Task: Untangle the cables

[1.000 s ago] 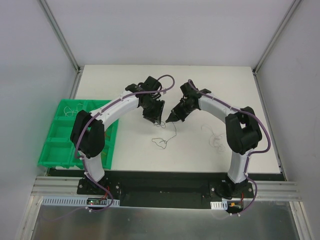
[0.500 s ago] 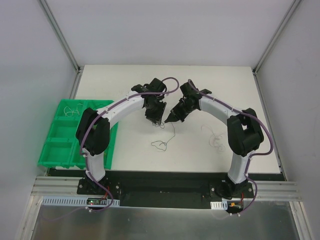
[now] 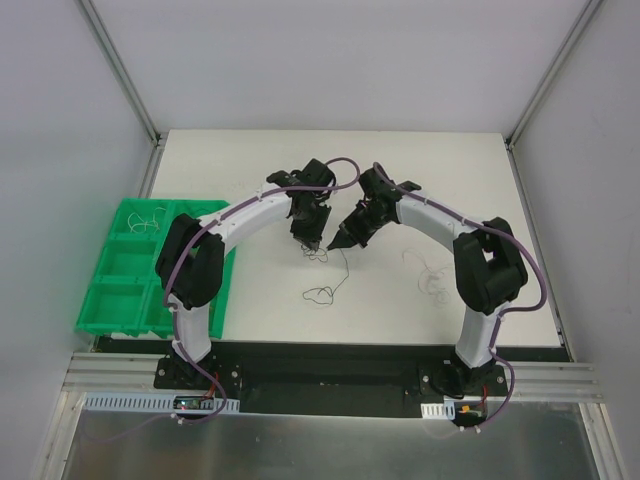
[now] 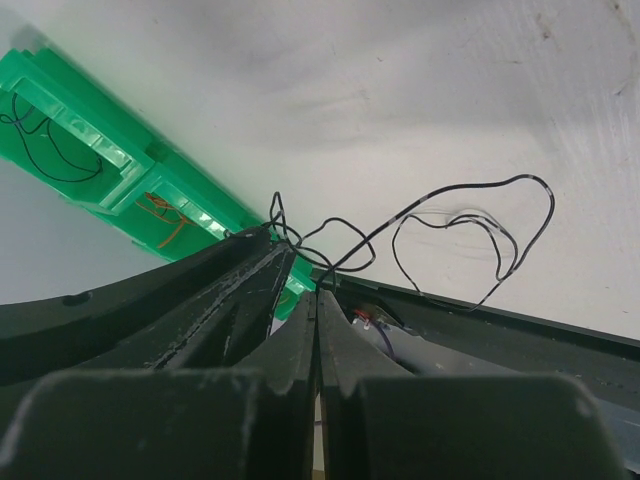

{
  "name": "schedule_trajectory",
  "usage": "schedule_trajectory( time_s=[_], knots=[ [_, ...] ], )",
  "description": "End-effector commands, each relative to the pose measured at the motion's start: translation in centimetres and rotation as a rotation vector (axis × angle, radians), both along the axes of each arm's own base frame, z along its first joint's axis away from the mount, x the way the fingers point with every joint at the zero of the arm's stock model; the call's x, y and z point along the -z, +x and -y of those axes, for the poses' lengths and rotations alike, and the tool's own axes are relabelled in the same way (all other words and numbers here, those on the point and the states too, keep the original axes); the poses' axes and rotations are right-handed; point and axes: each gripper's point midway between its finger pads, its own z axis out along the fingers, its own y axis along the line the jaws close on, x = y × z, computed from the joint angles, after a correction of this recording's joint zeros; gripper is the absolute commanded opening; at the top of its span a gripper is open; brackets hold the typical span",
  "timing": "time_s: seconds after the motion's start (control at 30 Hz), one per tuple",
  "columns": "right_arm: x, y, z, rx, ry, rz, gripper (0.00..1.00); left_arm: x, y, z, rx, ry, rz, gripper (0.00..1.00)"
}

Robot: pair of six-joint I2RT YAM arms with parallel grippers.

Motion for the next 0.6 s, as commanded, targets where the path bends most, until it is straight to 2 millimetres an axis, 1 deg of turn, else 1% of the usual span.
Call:
schedule_trajectory(
  time_s=[0.0, 0.13, 0.27, 0.33, 0.4, 0.47, 0.5, 0.57],
  knots=[
    [-2.4, -0.7, -0.2, 0.030, 0.041, -0.013, 0.01, -0.7, -0.4, 0.7, 0.029, -0.012, 0.002, 0.18],
    [-2.6, -0.8, -0.3, 0.030, 0.043, -0.006, 0.01, -0.5, -0.8, 0.9, 0.038, -0.015, -0.013, 0.18],
    [-2.7, -0.8, -0.2, 0.032, 0.043, -0.002, 0.01, -0.5, -0.8, 0.6, 0.037, -0.001, 0.001, 0.10],
    [-2.5, -1.0, -0.1, 0.031, 0.039, -0.005, 0.01, -0.9, -0.5, 0.4, 0.035, 0.007, 0.021, 0.00],
    [-2.2, -1.0, 0.2, 0.033, 0.028, -0.002, 0.01, -1.8, -0.3, 0.1, 0.028, 0.009, 0.056, 0.00],
    [-1.8, -1.0, 0.7, 0.033, 0.010, 0.004, 0.01, -3.4, -0.1, -0.4, 0.016, 0.003, 0.103, 0.00],
    [-1.6, -0.7, 1.3, 0.035, -0.007, 0.014, 0.01, -4.3, -0.1, -0.6, 0.011, -0.004, 0.131, 0.00],
    [-0.8, -0.4, 3.4, 0.038, -0.068, 0.027, 0.01, -6.3, -0.3, -1.3, 0.005, -0.024, 0.183, 0.00]
  ],
)
